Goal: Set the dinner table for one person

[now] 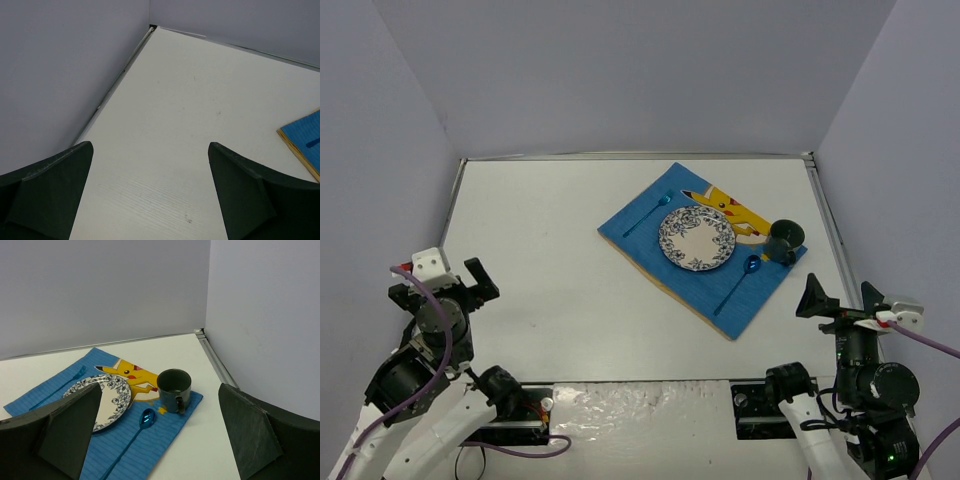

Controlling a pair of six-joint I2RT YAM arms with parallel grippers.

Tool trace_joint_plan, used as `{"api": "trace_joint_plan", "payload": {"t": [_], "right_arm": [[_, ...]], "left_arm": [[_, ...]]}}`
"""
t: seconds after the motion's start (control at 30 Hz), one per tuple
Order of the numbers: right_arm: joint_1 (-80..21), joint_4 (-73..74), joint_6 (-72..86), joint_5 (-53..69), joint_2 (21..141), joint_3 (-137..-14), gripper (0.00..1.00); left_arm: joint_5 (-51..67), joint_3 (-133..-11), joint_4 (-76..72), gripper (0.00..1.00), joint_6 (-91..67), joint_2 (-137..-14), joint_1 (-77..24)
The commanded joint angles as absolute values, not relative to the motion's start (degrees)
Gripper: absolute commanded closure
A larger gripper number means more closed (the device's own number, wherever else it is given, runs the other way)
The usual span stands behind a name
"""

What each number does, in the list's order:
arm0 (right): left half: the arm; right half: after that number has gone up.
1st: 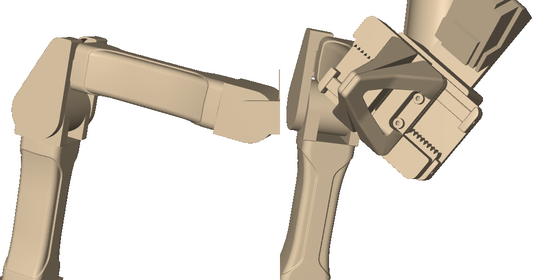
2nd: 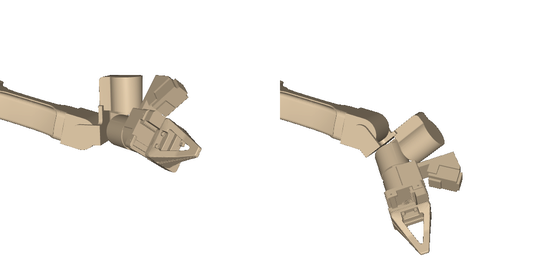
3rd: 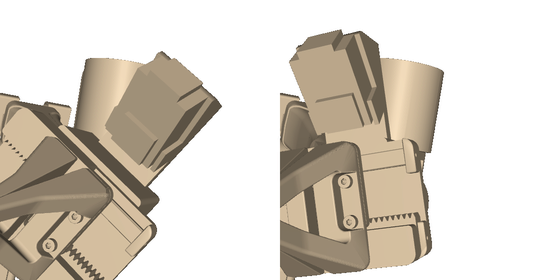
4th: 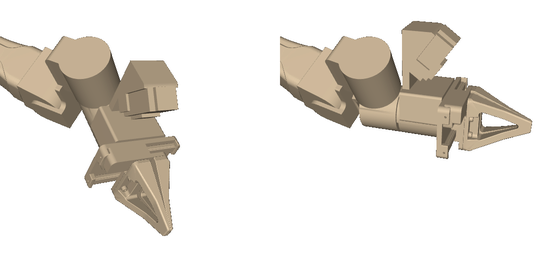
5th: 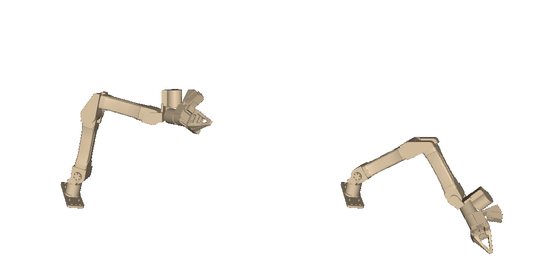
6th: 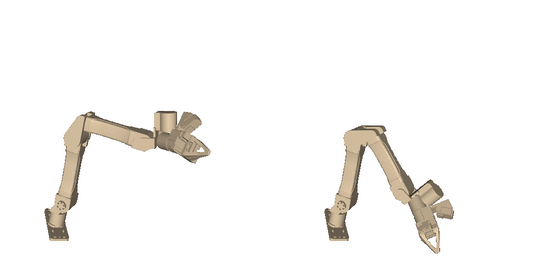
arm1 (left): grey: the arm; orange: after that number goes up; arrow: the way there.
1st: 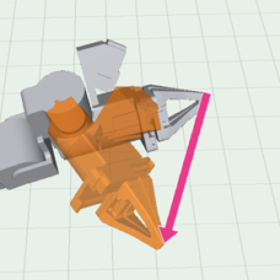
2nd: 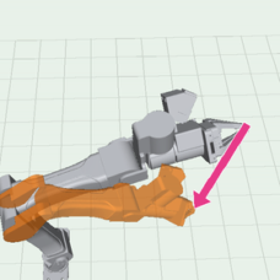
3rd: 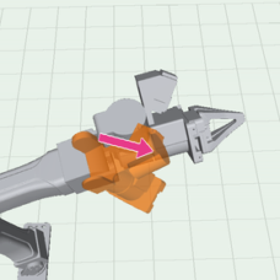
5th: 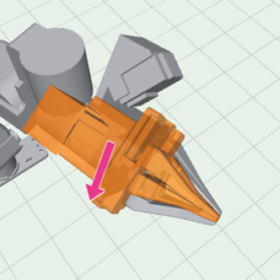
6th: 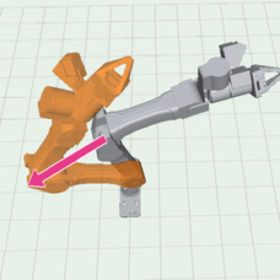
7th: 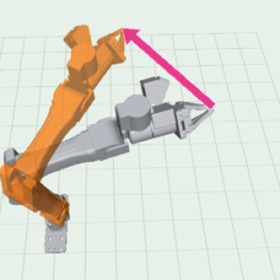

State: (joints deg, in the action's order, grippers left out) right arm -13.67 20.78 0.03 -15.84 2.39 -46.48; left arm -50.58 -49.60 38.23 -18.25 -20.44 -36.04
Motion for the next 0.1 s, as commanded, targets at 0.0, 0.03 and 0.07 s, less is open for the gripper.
{"api": "trace_joint_plan", "payload": {"t": [0.0, 0.03, 0.07], "right_arm": [[-14.2, 15.5, -0.4, -15.6, 3.4, -46.7, 0.0], [-14.2, 15.4, -0.5, -15.5, 3.5, -46.7, 0.0], [-14.2, 15.4, -0.5, -15.1, 3.7, -46.8, 0.0]], "left_arm": [[-49.2, -49.7, 34.4, 0.03, -17.2, -22.4, -34.5], [-48.9, -49.8, 34.4, 0.03, -17.3, -22.6, -34.5], [-48.6, -49.8, 34.4, 0.03, -17.3, -22.8, -34.1]]}}
